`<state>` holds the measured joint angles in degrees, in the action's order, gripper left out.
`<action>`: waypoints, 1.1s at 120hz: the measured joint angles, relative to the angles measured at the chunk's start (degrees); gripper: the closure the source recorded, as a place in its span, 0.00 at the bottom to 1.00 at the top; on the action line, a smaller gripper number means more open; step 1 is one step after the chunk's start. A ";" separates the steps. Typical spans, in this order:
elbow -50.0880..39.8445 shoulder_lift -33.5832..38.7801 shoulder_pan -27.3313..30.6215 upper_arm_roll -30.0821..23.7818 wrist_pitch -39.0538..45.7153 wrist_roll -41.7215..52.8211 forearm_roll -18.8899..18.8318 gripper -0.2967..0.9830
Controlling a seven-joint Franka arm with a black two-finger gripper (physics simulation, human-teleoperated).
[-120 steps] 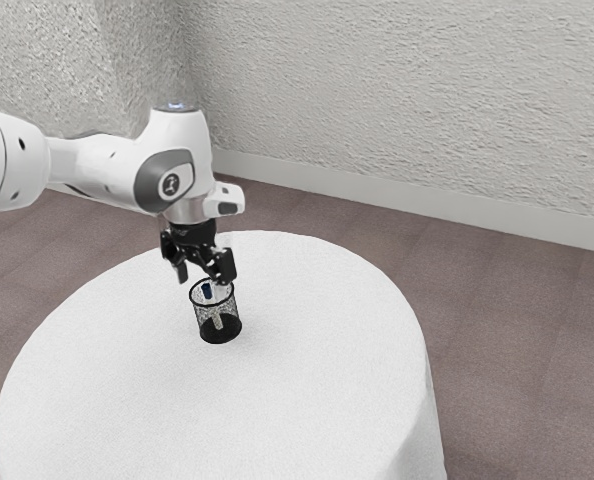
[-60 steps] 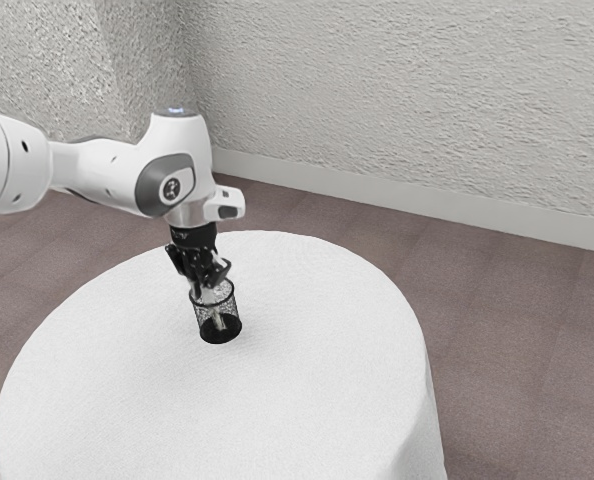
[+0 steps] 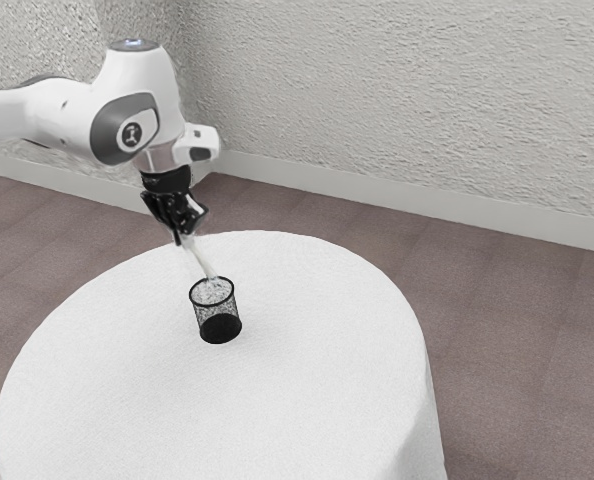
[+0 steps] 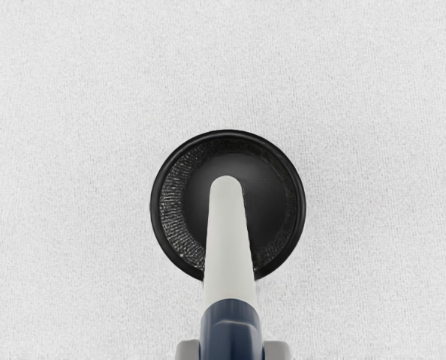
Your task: Take the marker out of the pen holder and place it to the left of the pen holder.
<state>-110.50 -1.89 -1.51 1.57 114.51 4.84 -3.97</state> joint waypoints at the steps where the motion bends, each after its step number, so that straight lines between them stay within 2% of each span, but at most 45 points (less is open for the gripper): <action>1: 0.00 0.35 0.02 -0.01 -0.14 -0.01 -0.07 0.85; 33: 0.87 4.09 1.08 1.32 -2.63 1.41 -1.31 0.85; 52: 0.68 3.24 7.28 1.97 -0.36 3.49 -1.43 0.85; 78: 0.17 -1.63 15.30 1.88 7.45 6.56 -0.98 0.85; 91: -0.43 -3.51 11.45 1.92 11.78 8.77 1.44 0.85; 99: -1.38 -4.87 9.05 1.92 14.94 10.63 4.28 0.85; 132: -3.66 -9.08 9.73 2.00 26.32 18.65 13.36 0.85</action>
<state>-114.17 -10.97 8.21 3.57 140.83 23.49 9.39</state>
